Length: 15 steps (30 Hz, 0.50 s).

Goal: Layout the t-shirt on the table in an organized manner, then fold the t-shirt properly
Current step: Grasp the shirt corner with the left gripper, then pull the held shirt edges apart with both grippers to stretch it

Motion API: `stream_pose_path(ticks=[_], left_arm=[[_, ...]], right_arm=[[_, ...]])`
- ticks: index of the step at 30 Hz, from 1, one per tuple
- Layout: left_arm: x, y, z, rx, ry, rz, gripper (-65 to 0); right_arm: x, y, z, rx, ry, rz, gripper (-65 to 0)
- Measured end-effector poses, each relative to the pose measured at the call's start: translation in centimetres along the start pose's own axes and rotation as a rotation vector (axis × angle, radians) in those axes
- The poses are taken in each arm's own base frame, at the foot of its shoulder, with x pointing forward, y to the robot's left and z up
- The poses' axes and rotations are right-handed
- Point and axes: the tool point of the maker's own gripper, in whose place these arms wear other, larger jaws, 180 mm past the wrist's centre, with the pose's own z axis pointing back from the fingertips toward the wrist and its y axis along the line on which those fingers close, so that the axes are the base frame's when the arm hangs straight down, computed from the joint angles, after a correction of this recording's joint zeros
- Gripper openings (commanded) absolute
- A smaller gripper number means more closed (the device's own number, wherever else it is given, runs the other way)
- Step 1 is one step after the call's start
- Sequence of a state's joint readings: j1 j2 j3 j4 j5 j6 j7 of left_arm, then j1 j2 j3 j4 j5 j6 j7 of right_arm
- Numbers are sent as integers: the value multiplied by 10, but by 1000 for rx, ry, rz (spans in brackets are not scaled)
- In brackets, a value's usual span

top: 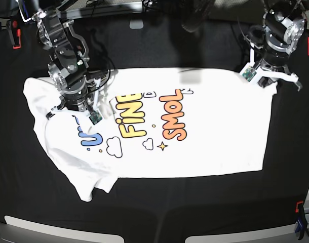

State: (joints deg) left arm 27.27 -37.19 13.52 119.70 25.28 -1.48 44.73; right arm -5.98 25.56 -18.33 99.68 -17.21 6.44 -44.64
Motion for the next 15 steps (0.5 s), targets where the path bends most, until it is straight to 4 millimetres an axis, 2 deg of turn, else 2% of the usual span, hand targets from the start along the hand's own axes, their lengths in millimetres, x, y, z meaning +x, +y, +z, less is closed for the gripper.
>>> stream_pose_path(ticks=[2, 6, 9, 12, 15], left_arm=[[9, 2, 1, 8, -48, -7, -650], [30, -2, 2, -19, -161, 30, -650], [41, 0, -5, -49, -209, 102, -650], [36, 7, -25, -47, -183, 133, -650], [10, 10, -48, -47, -72, 141, -650]], right_arm=[[6, -12, -1, -37, -6, 8, -650], [33, -39, -4, -97, -64, -15, -650], [47, -47, -5, -93, -95, -46, -650], [53, -52, -5, -94, -109, -57, -650], [53, -55, -5, -100, -110, -61, -650]])
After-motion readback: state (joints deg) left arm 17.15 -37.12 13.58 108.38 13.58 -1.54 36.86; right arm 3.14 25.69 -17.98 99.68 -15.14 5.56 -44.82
